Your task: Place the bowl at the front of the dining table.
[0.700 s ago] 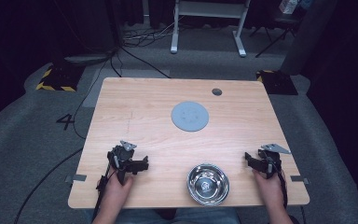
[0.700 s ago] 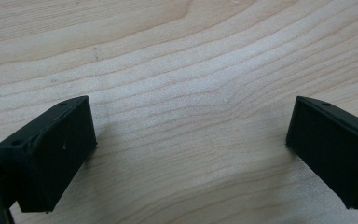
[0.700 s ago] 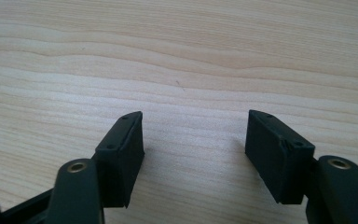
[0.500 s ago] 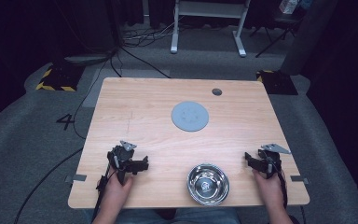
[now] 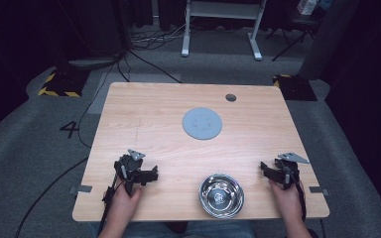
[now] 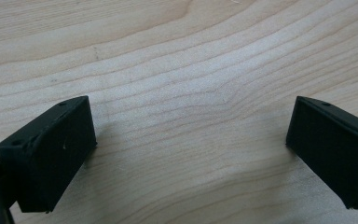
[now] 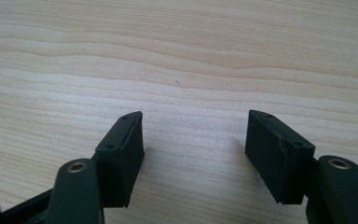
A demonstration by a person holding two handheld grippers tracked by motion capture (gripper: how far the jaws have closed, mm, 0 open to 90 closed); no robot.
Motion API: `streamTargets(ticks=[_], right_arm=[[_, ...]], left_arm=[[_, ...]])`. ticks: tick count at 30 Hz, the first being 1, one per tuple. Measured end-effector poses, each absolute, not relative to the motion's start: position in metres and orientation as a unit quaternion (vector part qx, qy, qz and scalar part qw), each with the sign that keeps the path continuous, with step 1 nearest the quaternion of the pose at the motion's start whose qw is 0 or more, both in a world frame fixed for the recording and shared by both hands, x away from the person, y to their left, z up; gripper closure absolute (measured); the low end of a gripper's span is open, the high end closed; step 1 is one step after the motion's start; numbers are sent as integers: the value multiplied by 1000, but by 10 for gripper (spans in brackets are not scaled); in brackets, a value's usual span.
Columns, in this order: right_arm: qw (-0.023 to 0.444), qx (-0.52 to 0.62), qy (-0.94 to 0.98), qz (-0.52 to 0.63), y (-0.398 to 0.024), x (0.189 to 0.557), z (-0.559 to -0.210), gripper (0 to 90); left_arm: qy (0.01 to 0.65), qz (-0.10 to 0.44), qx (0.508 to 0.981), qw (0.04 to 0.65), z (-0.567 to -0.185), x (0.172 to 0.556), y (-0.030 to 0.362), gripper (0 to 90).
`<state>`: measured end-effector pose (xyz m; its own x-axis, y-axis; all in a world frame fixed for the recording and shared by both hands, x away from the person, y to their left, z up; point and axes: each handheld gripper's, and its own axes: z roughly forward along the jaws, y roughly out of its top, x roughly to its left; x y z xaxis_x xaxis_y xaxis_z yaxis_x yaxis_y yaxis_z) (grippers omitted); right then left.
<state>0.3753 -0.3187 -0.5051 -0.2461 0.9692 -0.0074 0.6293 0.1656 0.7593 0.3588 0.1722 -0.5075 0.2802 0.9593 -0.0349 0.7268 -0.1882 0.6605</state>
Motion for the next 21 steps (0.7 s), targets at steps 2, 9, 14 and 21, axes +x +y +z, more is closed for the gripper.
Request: streamTargets(ticks=[2,9,14,21], right_arm=[[259,557,718,328,-319,375,-505,367],[246,561,726,313,-315,376,-501,389],[237,554,734,313,-311,372,-494,395],[225,538,746,321,-302,365,-479,401]], left_arm=[[566,199,745,292,-507,359,172,15],[569,201,742,292,-507,361,171,14],[567,199,744,293,-508,360,172,14],[566,199,744,293,-508,360,172,14]])
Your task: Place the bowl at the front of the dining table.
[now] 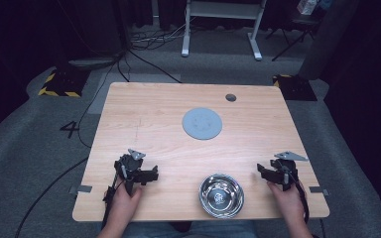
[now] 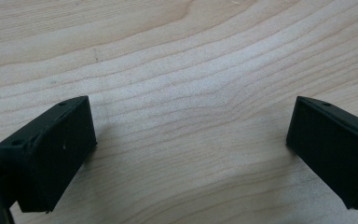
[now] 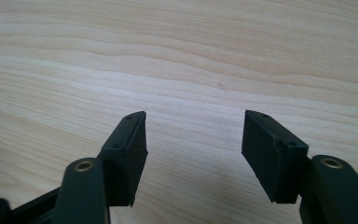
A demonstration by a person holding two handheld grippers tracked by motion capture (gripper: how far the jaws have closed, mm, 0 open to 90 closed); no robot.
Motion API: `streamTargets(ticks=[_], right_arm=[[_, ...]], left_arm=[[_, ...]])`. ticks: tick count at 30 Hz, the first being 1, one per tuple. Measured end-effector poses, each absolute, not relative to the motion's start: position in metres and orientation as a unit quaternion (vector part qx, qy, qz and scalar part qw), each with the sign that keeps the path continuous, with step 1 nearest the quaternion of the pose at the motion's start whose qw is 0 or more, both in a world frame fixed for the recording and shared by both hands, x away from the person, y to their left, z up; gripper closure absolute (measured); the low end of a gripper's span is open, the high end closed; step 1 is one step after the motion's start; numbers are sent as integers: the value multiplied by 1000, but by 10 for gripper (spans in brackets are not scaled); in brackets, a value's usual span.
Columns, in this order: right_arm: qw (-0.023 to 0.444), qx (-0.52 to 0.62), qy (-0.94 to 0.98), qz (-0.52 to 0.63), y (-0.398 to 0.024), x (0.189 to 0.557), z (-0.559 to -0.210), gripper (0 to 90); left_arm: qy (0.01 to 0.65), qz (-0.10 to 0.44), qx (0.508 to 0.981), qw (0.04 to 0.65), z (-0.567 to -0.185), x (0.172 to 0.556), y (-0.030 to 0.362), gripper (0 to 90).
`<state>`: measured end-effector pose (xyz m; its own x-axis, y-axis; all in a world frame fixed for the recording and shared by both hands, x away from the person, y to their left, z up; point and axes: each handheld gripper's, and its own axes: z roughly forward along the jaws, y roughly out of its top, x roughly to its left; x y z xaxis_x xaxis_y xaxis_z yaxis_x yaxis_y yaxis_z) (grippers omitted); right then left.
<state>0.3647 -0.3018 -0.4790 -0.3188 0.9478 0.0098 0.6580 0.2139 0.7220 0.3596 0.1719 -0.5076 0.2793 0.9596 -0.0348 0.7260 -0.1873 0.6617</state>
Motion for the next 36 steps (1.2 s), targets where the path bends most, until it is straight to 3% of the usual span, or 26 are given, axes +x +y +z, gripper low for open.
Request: streamTargets(ticks=[16,36], right_arm=[[191,515,742,383,-289,343,-444,410],[166,448,783,398,-238,324,-415,417]], left_arm=[[566,199,744,293,-508,360,172,14],[566,199,744,293,-508,360,172,14]])
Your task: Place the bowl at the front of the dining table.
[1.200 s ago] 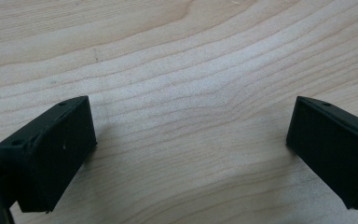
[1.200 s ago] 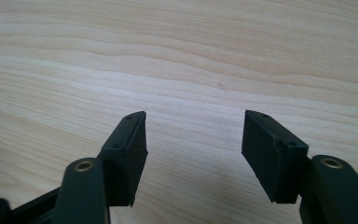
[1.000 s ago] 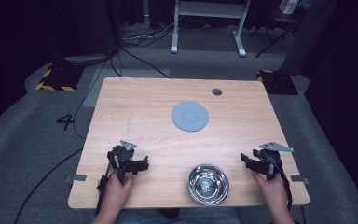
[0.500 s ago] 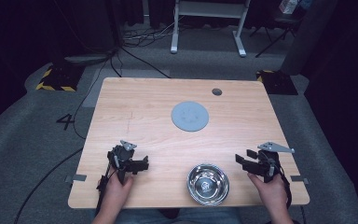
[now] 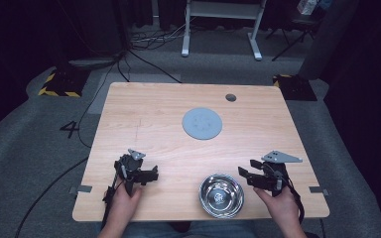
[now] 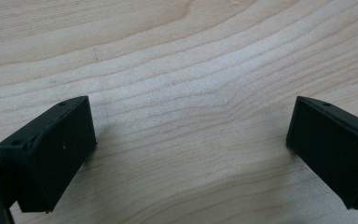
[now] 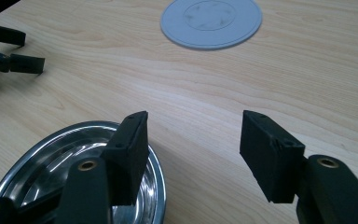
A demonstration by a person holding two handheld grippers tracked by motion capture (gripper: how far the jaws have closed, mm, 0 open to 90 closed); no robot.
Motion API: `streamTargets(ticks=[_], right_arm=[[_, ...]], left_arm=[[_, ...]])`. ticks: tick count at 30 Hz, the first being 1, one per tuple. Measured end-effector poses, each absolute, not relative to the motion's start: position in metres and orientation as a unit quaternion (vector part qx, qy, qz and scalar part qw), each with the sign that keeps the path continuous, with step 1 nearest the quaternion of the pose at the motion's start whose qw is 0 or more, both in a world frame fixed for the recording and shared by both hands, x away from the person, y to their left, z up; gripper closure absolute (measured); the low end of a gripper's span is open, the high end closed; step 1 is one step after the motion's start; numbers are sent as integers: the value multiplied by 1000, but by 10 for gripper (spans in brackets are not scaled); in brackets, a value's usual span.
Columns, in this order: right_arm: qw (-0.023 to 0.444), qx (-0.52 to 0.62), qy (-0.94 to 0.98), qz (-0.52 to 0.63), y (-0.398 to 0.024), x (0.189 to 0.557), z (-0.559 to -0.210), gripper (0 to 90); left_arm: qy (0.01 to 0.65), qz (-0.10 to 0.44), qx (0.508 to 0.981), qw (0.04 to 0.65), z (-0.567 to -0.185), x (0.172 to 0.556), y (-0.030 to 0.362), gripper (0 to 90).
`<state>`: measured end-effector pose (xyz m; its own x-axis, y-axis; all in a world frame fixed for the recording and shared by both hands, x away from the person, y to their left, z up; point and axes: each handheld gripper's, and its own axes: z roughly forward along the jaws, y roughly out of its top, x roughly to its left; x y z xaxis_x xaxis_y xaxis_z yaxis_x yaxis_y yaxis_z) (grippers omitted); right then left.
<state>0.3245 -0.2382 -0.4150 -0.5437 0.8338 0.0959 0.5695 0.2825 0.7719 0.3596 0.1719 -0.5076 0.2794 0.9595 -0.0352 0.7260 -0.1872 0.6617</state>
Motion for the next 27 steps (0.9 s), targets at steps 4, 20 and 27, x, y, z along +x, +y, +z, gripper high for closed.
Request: streamTargets(ticks=[4,20,27], right_arm=[[158,445,789,393,-233,323,-414,417],[110,451,818,341,-222,330,-438,427],[84,455,825,324,-217,334,-454,446]], left_arm=[[566,199,745,293,-508,360,172,14],[566,199,744,293,-508,360,172,14],[566,199,744,293,-508,360,172,14]])
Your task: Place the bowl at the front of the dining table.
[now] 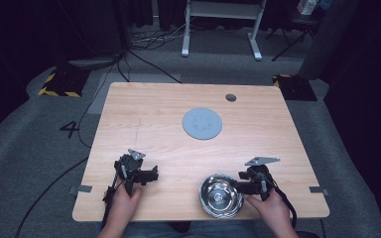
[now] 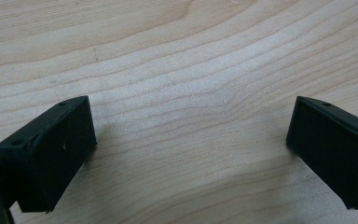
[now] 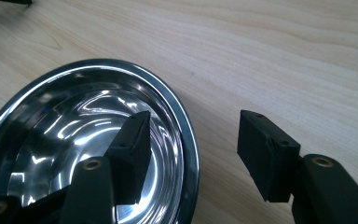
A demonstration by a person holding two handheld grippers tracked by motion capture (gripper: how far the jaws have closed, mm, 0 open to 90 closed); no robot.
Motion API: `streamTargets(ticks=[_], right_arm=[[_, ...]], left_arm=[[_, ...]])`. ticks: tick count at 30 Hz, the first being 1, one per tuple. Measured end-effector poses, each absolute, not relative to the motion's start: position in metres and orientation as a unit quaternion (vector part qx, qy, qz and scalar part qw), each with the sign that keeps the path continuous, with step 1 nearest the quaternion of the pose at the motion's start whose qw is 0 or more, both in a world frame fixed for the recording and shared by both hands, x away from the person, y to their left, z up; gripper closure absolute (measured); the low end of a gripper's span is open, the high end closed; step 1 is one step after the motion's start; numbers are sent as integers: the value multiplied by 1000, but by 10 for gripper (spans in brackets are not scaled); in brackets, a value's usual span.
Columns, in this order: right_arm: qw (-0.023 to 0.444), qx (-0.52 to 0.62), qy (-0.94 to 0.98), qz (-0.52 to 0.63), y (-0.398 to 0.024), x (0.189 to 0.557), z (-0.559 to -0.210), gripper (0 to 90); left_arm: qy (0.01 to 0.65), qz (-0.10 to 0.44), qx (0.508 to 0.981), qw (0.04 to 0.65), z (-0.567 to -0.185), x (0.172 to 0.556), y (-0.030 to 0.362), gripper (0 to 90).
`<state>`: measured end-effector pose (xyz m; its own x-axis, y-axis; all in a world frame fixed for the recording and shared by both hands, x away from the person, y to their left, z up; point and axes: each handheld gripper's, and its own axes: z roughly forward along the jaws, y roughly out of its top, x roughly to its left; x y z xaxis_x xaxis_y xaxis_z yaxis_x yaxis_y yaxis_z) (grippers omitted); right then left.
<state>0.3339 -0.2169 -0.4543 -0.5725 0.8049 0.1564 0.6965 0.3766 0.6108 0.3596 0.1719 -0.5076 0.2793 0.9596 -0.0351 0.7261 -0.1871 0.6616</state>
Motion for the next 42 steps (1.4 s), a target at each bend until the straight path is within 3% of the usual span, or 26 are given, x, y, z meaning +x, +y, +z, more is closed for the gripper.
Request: streamTargets(ticks=[6,15,17,19,23,37,42], right_arm=[[52,456,831,313,-214,337,-465,502],[-9,457,837,300,-214,347,-473,709],[-17,458,837,301,-214,348,-474,720],[-46,464,830,306,-218,353,-477,770],[-64,464,828,308,-219,356,-479,790],[-75,461,825,317,-219,354,-476,839],[-38,451,834,316,-214,349,-467,845]], left_arm=[[566,199,744,293,-508,360,172,14],[566,199,744,293,-508,360,172,14],[566,199,745,293,-508,360,172,14],[564,199,746,292,-507,359,172,14],[565,200,745,293,-508,359,172,14],[565,200,745,293,-508,359,172,14],[565,200,745,293,-508,359,172,14]])
